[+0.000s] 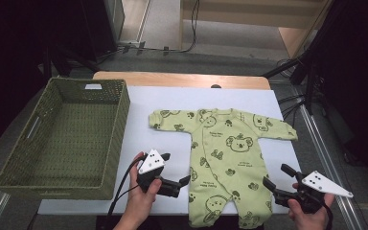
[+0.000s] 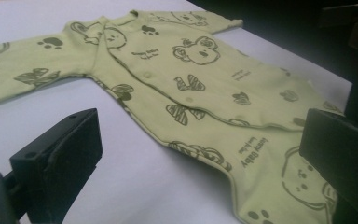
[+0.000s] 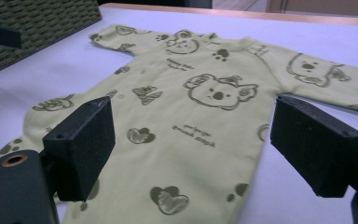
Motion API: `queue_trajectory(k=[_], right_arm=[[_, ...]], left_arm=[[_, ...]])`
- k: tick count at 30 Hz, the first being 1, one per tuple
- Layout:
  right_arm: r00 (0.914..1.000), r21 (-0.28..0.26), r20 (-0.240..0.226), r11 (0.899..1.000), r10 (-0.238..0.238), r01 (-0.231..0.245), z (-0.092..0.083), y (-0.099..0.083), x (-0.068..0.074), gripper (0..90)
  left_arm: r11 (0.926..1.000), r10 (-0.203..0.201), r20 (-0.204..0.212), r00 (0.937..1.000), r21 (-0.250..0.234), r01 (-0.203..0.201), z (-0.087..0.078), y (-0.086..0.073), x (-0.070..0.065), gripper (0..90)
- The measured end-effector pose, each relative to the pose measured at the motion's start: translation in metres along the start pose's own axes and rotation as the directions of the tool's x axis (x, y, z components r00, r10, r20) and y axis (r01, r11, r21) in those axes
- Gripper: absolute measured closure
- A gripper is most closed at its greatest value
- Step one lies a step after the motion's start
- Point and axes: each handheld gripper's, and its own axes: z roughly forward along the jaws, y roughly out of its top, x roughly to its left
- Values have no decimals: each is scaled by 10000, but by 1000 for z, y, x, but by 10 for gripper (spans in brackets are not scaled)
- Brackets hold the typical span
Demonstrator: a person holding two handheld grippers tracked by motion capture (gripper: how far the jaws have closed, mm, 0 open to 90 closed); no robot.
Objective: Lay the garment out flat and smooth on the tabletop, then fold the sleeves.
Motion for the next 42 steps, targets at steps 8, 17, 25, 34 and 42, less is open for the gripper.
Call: queue_trajectory(k=[8, 17, 25, 34, 42], right_arm=[[9980, -258, 414, 9986, 473, -463, -15, -12, -18, 39], [9967, -414, 519, 9973, 627, -606, -21, -18, -20, 0], [9974, -378, 417, 9977, 585, -569, -18, -22, -16, 0], [9983, -305, 389, 9986, 443, -431, -19, -24, -16, 0], [9987, -271, 308, 9988, 411, -403, -17, -23, -16, 0]], left_arm=[[9998, 221, -298, 9993, -17, -222, 2, 7, 3, 0], [9999, 142, -578, 9982, 50, -139, 7, 18, 16, 0], [9999, -14, -963, 9953, 113, 26, 14, 30, 34, 0], [9989, -131, -1355, 9907, 427, 191, 32, 47, 57, 0], [9939, -444, -2046, 9778, 903, 640, 58, 53, 86, 0]])
